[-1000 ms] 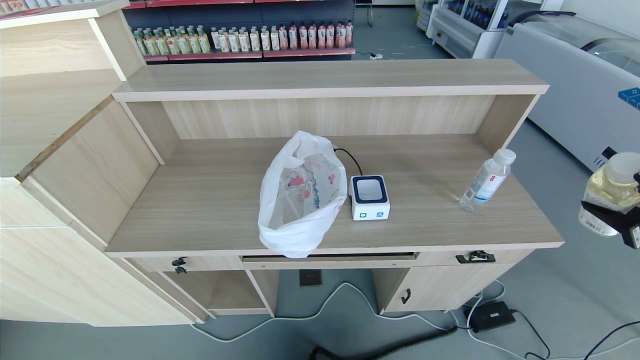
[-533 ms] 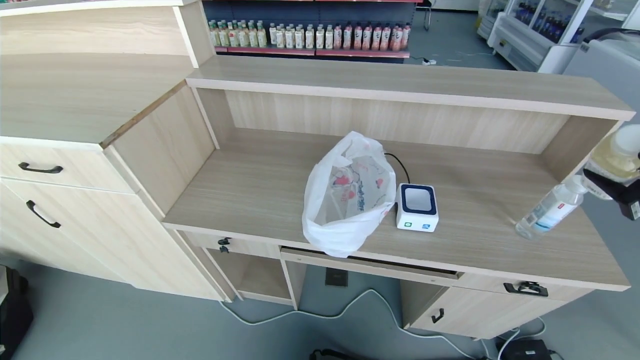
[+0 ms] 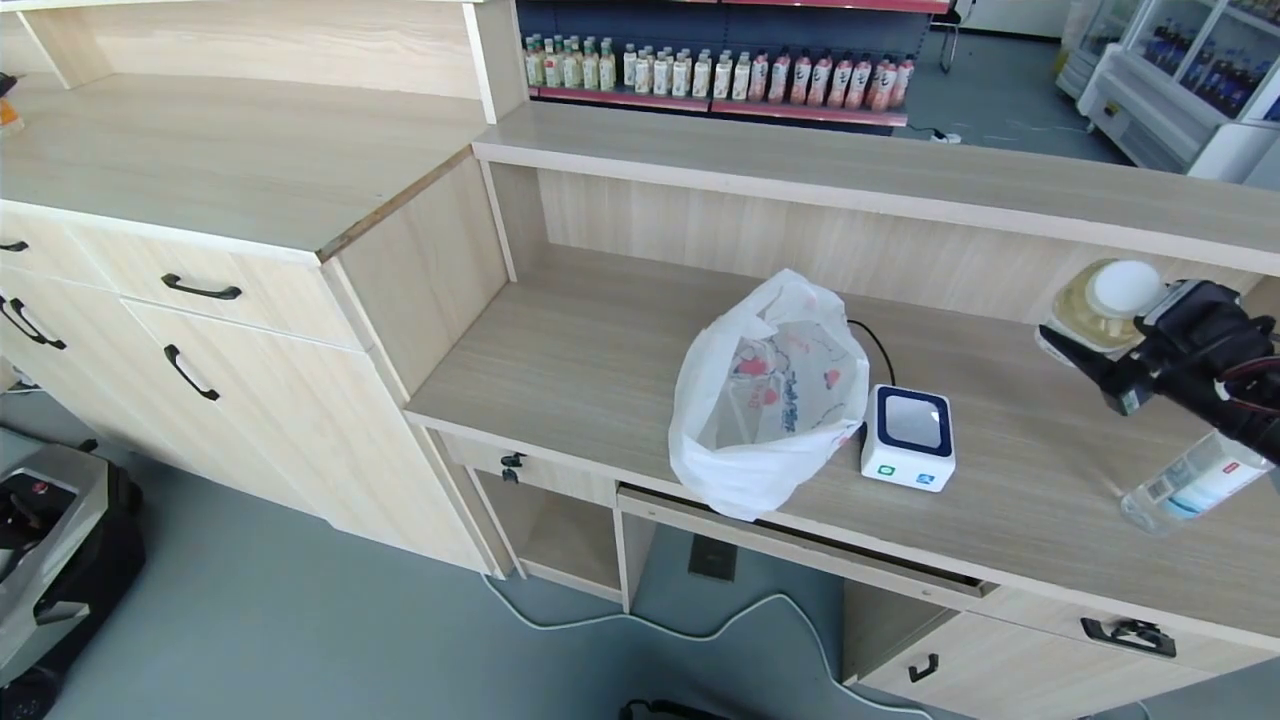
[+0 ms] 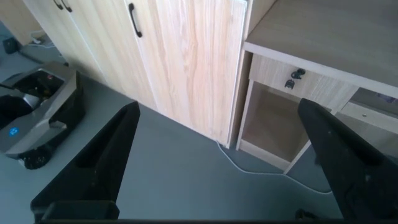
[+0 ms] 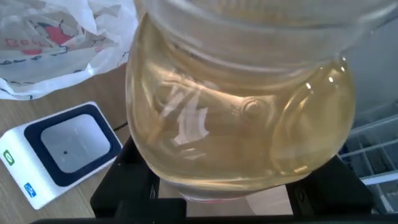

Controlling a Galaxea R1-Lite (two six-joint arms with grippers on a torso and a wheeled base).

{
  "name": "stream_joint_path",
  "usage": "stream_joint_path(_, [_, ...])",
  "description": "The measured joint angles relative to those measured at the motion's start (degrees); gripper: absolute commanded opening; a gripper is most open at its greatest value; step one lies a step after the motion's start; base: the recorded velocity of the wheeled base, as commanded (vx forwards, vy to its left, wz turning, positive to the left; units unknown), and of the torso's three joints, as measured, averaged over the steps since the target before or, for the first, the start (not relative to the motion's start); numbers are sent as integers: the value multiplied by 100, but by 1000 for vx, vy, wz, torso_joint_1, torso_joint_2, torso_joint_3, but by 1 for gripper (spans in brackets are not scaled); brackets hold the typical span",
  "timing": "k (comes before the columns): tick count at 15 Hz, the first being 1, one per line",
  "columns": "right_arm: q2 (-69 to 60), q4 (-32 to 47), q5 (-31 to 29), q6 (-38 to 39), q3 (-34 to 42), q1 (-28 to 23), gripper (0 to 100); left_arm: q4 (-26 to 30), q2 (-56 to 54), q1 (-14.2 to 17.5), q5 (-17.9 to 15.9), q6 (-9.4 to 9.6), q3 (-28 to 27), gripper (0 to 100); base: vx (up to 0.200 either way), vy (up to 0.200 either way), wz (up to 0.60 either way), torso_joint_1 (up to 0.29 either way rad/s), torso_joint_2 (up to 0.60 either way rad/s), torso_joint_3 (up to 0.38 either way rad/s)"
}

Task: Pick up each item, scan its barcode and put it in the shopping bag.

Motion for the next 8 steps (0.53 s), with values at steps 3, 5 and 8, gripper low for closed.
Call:
stream_joint_path(3, [658,-284,318,260,-88,199,0,0,0,0,-1,0,0,100,0,0,0,0,0,0])
stream_joint_path(5, [1034,-550,518,297,-254,286,0,2,0,0,-1,0,0,100,0,0,0,0,0,0])
stream_joint_path(8, [1452,-846,591,295,-333,373,0,2,0,0,-1,0,0,100,0,0,0,0,0,0])
